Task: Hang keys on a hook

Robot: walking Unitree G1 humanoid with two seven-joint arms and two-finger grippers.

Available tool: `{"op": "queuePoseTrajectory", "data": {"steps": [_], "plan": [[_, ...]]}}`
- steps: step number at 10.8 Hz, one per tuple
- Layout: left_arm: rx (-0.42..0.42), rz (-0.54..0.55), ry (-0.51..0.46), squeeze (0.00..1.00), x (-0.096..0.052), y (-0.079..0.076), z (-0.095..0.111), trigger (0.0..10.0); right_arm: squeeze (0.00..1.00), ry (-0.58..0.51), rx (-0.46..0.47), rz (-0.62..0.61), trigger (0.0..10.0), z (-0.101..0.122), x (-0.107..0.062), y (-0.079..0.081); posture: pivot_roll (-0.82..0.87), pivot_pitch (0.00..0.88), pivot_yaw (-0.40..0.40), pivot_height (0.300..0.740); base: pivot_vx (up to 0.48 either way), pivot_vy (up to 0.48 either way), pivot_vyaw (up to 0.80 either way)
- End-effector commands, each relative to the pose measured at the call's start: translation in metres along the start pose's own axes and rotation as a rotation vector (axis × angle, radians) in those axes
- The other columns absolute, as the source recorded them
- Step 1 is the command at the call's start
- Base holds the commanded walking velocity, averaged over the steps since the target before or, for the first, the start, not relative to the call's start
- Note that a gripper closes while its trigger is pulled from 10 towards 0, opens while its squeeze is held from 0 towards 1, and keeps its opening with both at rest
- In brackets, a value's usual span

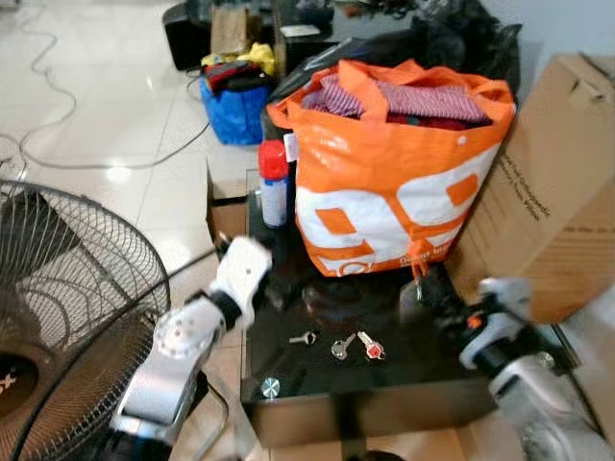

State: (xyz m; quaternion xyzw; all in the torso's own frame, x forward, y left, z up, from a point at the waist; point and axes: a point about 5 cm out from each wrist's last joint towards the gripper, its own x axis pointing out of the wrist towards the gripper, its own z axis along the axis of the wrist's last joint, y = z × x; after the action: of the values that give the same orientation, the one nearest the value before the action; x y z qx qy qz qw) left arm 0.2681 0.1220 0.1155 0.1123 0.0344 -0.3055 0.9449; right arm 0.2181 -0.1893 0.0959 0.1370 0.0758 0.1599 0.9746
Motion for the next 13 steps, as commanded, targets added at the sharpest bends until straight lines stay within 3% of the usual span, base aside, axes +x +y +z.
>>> {"op": "queuePoseTrajectory", "data": {"steps": [1, 3, 4, 6, 8, 11, 13], "plan": [[0.019, 0.025, -0.002, 0.0, 0.001, 0.003, 0.003, 10.0, 0.0, -0.04, 0.011, -0.02, 0.0, 0.01, -0.003, 0.003, -0.18, 0.0, 0.031, 0.74, 0.0, 0.0, 0.0], [0.028, 0.032, -0.004, 0.0, 0.005, 0.004, 0.006, 10.0, 0.0, -0.104, -0.019, -0.113, 0.0, 0.026, -0.009, 0.002, -0.22, 0.0, 0.066, 0.74, 0.0, 0.0, 0.0], [0.032, 0.078, 0.001, 0.0, 0.008, 0.006, 0.007, 10.0, 0.0, -0.106, -0.123, -0.212, 10.0, 0.038, -0.016, 0.004, -0.23, 0.0, 0.062, 0.74, 0.0, 0.0, 0.0], [0.048, 0.109, 0.007, 0.0, 0.007, 0.006, 0.006, 10.0, 0.0, -0.096, -0.204, -0.302, 10.0, 0.045, -0.012, 0.001, -0.21, 0.0, 0.04, 0.74, -0.122, 0.0, 0.0], [0.04, 0.182, 0.028, 0.0, 0.001, 0.01, -0.001, 10.0, 0.0, -0.063, -0.298, -0.306, 10.0, 0.049, 0.005, 0.003, -0.18, 0.0, 0.006, 0.74, -0.276, 0.0, 0.0], [0.047, 0.273, 0.038, 0.0, -0.01, 0.023, -0.001, 10.0, 0.0, -0.026, -0.299, -0.314, 10.0, 0.044, 0.024, 0.002, -0.1, 0.0, -0.052, 0.74, -0.301, 0.0, 0.0], [0.043, 0.304, 0.062, 0.0, -0.021, 0.024, -0.008, 10.0, 0.0, -0.037, -0.273, -0.342, 10.0, 0.04, 0.03, 0.003, -0.07, 0.0, -0.062, 0.74, -0.307, 0.0, 0.0]]}}
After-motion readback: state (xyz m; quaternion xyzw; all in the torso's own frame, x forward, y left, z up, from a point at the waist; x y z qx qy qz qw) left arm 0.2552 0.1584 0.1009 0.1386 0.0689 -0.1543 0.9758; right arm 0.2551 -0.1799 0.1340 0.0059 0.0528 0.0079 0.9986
